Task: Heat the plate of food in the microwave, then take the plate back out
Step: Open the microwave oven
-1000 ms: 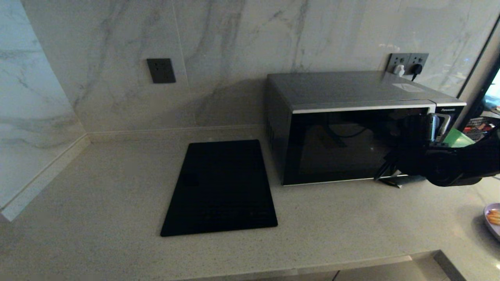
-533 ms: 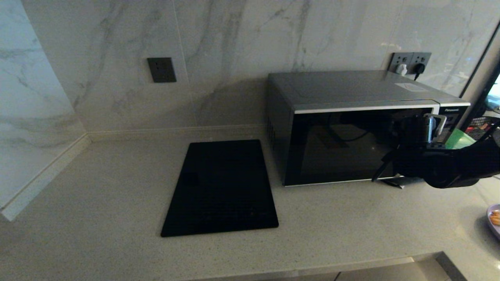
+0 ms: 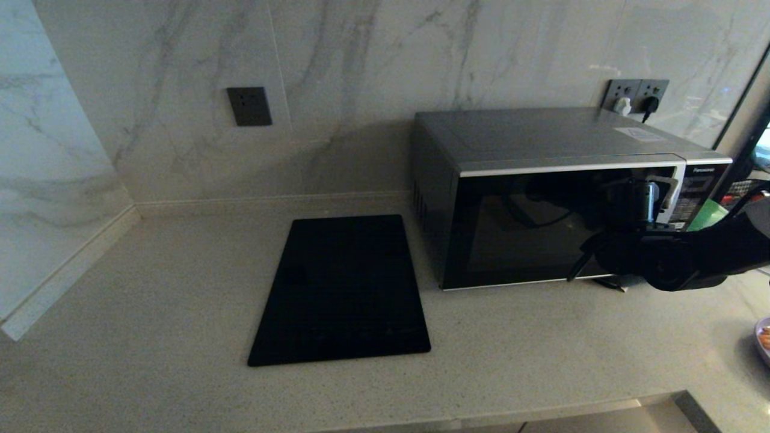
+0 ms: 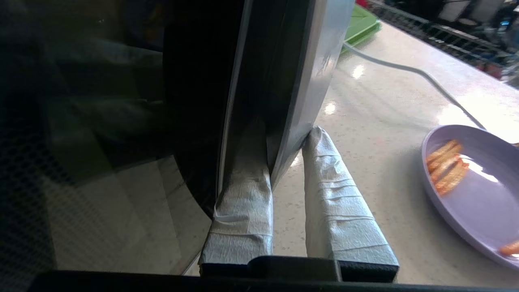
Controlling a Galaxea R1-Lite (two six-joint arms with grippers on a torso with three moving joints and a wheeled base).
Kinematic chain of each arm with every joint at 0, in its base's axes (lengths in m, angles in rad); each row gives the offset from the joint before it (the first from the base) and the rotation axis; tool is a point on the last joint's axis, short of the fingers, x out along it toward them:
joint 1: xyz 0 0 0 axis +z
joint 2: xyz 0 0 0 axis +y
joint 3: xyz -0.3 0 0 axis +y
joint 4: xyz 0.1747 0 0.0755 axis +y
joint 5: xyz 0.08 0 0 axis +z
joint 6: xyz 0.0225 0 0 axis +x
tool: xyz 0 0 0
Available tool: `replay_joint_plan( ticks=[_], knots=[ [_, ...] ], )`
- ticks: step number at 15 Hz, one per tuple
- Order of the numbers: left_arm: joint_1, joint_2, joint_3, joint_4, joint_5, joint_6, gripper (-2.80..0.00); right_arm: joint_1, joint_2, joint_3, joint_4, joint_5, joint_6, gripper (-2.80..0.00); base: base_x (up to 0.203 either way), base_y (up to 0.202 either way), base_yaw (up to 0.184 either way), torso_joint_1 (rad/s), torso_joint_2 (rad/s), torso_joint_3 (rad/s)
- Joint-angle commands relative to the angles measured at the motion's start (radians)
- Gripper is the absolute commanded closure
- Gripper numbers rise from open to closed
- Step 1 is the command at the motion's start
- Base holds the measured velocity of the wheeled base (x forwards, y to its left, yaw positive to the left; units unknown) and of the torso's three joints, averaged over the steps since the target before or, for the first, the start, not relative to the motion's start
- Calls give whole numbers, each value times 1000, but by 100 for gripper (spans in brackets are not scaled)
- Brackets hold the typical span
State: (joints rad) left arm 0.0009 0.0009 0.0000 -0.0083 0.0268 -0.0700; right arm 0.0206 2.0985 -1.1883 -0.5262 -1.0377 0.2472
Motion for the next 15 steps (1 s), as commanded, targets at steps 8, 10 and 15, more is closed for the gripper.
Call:
replay_joint_plan(
  ticks=[8, 10, 15],
  knots=[
    [-1, 1, 0, 0, 1, -1, 0, 5, 0, 4, -15, -94, 6, 0, 0, 0, 0, 0, 0, 0],
    [1, 1, 0, -1, 1, -1, 0, 9, 2, 4, -15, -101, 7, 0, 0, 0, 0, 0, 0, 0],
    [1, 1, 0, 0, 1, -1, 0, 27, 12, 6, -15, -155, 18, 0, 0, 0, 0, 0, 0, 0]
  ],
)
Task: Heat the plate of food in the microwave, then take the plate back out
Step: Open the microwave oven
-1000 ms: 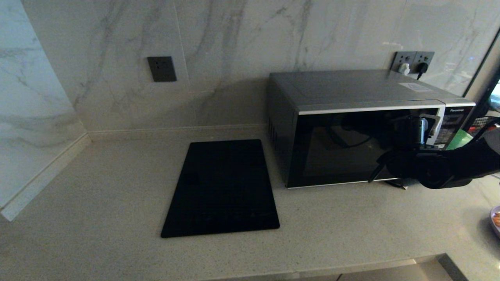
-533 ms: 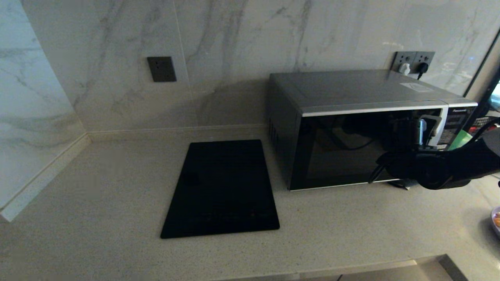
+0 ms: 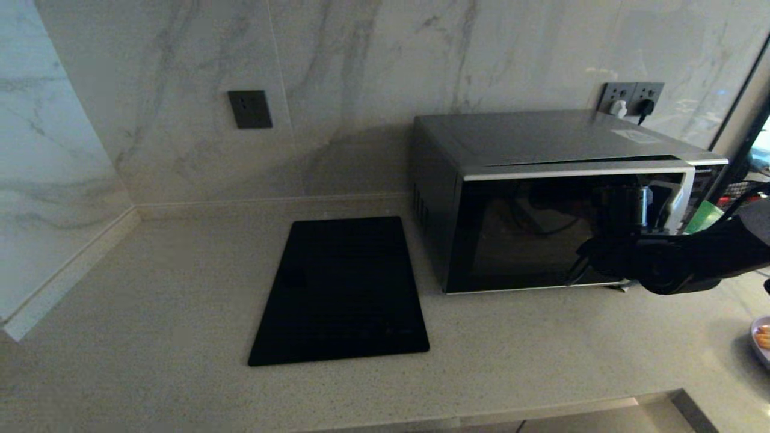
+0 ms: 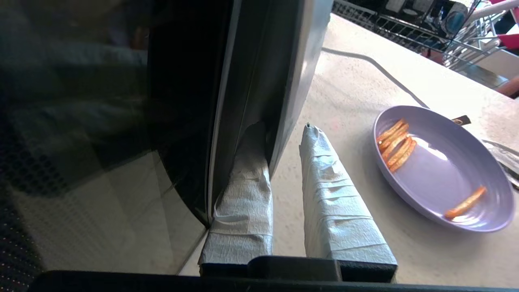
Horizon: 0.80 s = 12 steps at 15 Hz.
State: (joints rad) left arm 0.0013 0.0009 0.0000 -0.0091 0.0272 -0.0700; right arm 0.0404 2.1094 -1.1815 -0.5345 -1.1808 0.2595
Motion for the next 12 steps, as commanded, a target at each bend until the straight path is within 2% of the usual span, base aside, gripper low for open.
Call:
replay_joint_plan(
  ticks=[1, 12],
  knots=[
    [0, 1, 0, 1, 0, -1, 0, 11, 1, 1, -7, -18, 9, 0, 0, 0, 0, 0, 0, 0],
    [0, 1, 0, 0, 0, -1, 0, 71, -104, 134, -7, -13, 27, 0, 0, 0, 0, 0, 0, 0]
  ],
)
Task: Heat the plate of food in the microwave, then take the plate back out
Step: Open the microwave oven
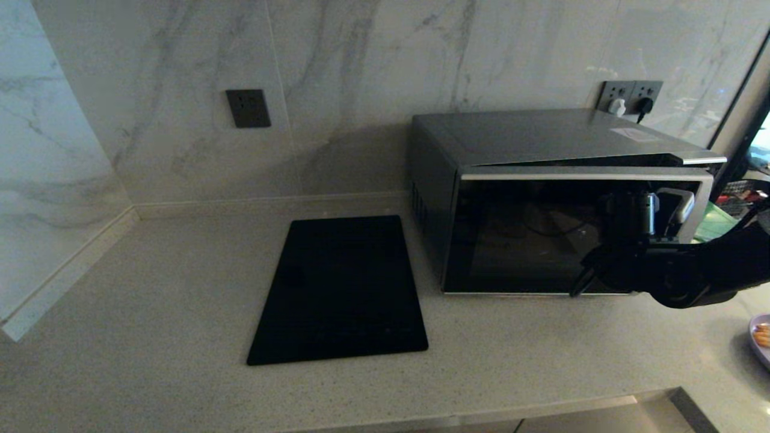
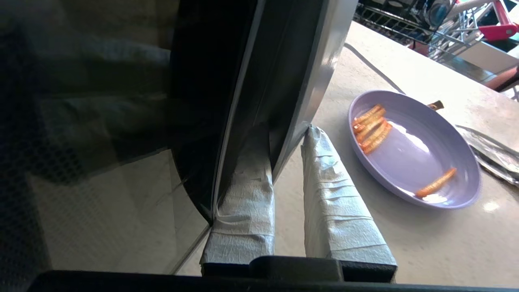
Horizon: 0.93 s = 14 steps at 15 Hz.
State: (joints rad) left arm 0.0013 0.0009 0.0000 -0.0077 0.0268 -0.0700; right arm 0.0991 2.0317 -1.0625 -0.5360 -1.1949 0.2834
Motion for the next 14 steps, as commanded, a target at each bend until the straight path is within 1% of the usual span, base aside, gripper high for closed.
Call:
replay_joint_plan(
  ticks=[1, 10, 11, 14],
  knots=[
    [0, 1, 0, -2, 1, -1, 0, 21, -35, 19, -5, 1, 3, 0, 0, 0, 0, 0, 0, 0],
    [0, 1, 0, -1, 1, -1, 0, 78, -45, 62, -4, -22, 2, 0, 0, 0, 0, 0, 0, 0],
    [0, 1, 0, -1, 1, -1, 0, 80, -47, 62, -4, -25, 3, -280, 0, 0, 0, 0, 0, 0],
    [0, 1, 0, -2, 1, -1, 0, 94, -61, 68, -4, -26, 5, -280, 0, 0, 0, 0, 0, 0]
  ],
)
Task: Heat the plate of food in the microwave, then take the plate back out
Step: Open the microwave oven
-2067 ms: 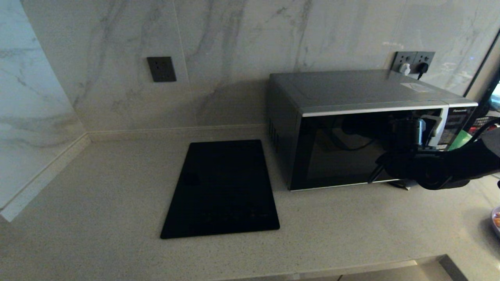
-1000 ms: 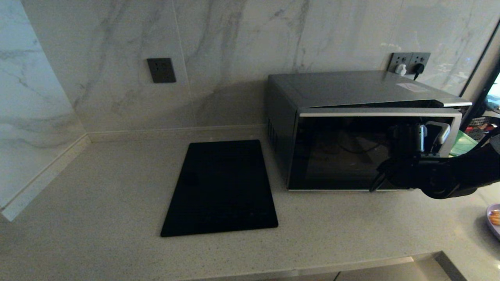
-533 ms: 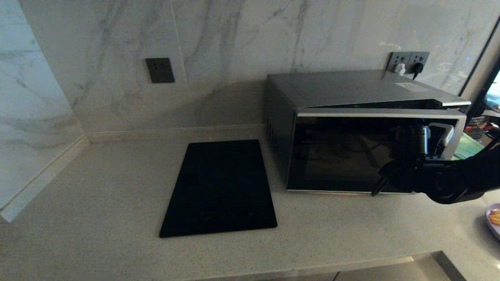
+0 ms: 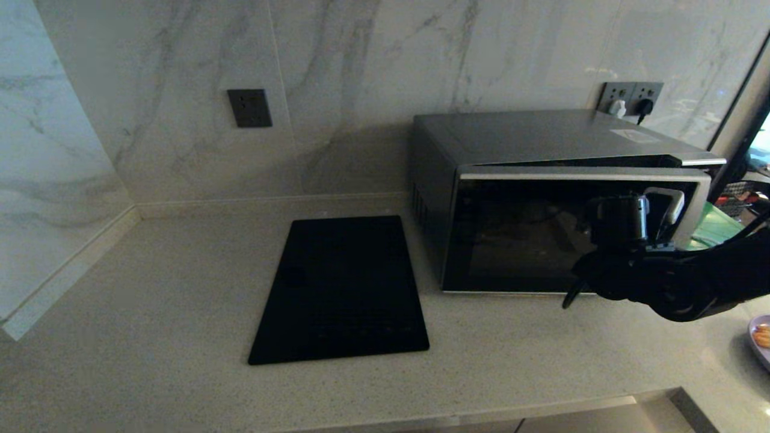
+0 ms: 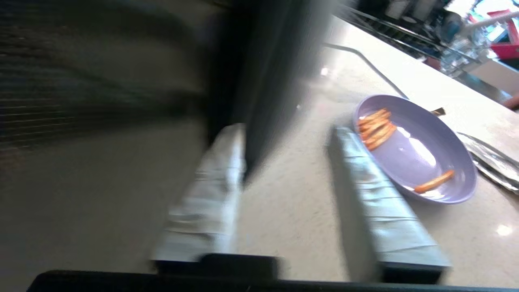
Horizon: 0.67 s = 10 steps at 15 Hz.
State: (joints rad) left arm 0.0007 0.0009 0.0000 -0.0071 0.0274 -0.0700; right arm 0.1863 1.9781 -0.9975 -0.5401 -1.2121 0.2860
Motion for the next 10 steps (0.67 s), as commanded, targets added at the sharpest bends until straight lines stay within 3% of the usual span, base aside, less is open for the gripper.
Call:
replay_joint_plan(
  ticks=[1, 7, 10],
  knots=[
    [1, 1, 0, -2, 0, -1, 0, 14, -8, 5, 0, -9, 2, -280, 0, 0, 0, 0, 0, 0],
    [1, 1, 0, -2, 0, -1, 0, 67, -93, 39, 0, -13, 0, -280, 0, 0, 0, 0, 0, 0],
    [1, 1, 0, -2, 0, -1, 0, 82, -205, 36, 4, -10, -41, -280, 0, 0, 0, 0, 0, 0]
  ],
)
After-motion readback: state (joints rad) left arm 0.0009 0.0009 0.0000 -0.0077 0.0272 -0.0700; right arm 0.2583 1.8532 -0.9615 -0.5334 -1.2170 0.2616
